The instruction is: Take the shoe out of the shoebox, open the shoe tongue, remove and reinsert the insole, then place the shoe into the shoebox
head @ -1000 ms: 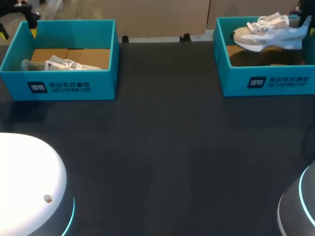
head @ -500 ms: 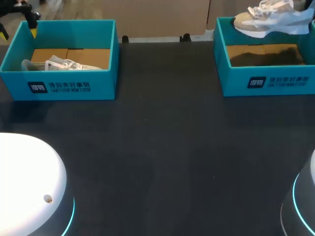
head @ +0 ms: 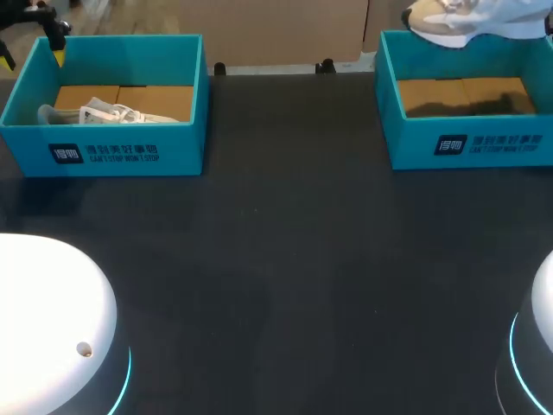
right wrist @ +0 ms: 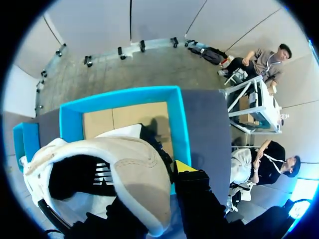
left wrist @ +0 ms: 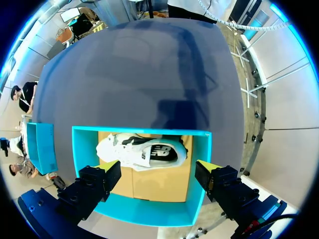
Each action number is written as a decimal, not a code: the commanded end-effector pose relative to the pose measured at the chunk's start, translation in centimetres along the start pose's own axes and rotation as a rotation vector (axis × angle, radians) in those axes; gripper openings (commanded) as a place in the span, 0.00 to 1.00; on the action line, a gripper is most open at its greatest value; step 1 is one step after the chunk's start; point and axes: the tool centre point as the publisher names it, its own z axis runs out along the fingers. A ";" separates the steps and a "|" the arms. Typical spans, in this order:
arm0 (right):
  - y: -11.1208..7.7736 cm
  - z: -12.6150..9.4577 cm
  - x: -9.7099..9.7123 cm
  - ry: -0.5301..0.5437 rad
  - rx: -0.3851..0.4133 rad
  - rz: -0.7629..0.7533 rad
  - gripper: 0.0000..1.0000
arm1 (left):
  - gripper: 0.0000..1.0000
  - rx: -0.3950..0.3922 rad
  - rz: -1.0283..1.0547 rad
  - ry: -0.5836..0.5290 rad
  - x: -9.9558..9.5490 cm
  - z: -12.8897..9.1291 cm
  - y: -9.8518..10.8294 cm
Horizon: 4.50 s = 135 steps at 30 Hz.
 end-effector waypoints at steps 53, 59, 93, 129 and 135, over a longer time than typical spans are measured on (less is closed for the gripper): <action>-19.5 -4.9 9.9 -0.074 -0.090 0.100 0.00 | 1.00 0.001 0.001 0.003 0.0 0.0 0.0; -23.2 -5.6 11.9 -0.091 -0.089 0.098 0.00 | 1.00 0.001 0.001 0.003 0.0 0.0 0.0; -42.8 -8.6 21.6 -0.097 -0.022 0.130 0.00 | 1.00 0.001 0.001 0.003 0.0 0.0 0.0; -44.7 -8.5 22.6 -0.042 0.009 0.111 0.00 | 1.00 0.001 0.001 0.003 0.0 0.0 0.0; -44.6 -8.0 22.7 -0.044 0.010 0.110 0.00 | 1.00 0.001 0.001 0.003 0.0 0.0 0.0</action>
